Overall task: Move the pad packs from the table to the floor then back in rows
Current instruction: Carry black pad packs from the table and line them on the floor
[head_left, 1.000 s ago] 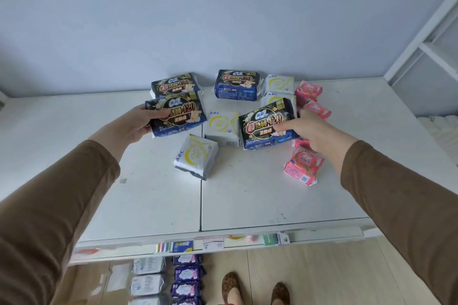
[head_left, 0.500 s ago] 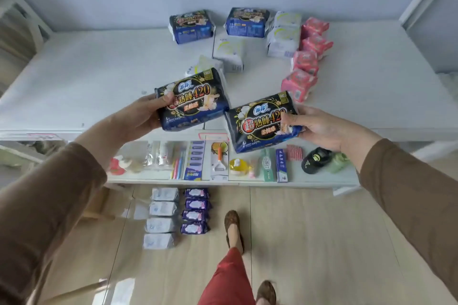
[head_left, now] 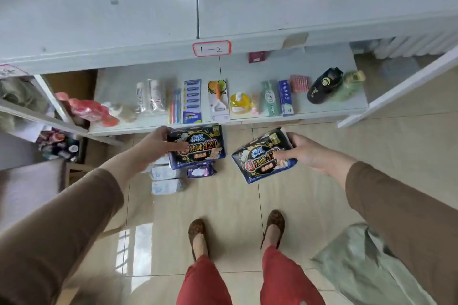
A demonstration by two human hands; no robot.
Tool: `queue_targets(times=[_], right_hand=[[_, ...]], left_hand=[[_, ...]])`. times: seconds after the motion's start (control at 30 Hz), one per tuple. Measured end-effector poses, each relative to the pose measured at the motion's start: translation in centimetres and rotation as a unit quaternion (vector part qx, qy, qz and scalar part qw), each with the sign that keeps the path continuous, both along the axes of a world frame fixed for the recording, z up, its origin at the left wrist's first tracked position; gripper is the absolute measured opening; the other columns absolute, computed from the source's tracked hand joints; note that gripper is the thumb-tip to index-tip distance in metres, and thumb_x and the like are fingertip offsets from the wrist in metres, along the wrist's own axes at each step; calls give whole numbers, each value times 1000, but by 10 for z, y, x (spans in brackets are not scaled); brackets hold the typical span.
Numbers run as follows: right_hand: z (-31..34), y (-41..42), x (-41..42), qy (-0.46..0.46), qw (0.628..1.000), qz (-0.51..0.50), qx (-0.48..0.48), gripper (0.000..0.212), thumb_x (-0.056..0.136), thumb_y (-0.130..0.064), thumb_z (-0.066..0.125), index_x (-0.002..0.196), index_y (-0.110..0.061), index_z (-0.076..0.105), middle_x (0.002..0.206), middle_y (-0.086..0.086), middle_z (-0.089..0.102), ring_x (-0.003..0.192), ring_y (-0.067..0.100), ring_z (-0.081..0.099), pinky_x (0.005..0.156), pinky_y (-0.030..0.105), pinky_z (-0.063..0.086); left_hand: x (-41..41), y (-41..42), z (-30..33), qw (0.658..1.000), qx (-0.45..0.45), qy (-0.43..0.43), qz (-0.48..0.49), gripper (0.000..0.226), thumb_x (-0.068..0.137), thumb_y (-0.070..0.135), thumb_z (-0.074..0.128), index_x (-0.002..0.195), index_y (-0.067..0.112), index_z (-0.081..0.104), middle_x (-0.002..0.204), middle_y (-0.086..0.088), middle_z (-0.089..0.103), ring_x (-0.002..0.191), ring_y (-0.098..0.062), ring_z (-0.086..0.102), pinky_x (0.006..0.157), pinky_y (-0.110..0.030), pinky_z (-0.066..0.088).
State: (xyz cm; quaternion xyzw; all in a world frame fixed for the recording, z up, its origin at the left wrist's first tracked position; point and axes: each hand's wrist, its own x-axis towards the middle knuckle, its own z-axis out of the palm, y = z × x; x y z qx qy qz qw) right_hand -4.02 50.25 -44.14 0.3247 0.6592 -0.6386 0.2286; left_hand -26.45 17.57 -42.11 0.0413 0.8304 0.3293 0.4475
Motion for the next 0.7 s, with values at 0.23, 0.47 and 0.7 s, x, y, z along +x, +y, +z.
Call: queue_targets(times=[0.23, 0.47, 0.7], right_hand=[[-130, -93, -2, -34, 991, -11, 130, 48, 76, -17, 84, 115, -22, 56, 113, 4, 68, 105, 22, 66, 91, 40, 54], [-273, -137, -18, -15, 978, -17, 206, 48, 73, -19, 82, 115, -12, 60, 112, 9, 58, 107, 27, 58, 89, 41, 50], [-413, -125, -32, 0, 962, -26, 273, 42, 74, -21, 80, 110, -10, 61, 105, 10, 55, 96, 25, 58, 83, 34, 46]], left_hand=[[-4, -39, -137, 984, -87, 120, -98, 53, 70, 40, 85, 111, 26, 54, 96, 6, 64, 81, -17, 61, 65, -30, 48], [-19, -29, -288, 963, -100, 186, -167, 55, 71, 40, 83, 113, 25, 50, 99, 3, 63, 84, -23, 60, 72, -37, 52], [-42, 24, -422, 948, -83, 241, -191, 53, 76, 34, 81, 118, 17, 55, 106, -5, 46, 93, -28, 55, 79, -34, 45]])
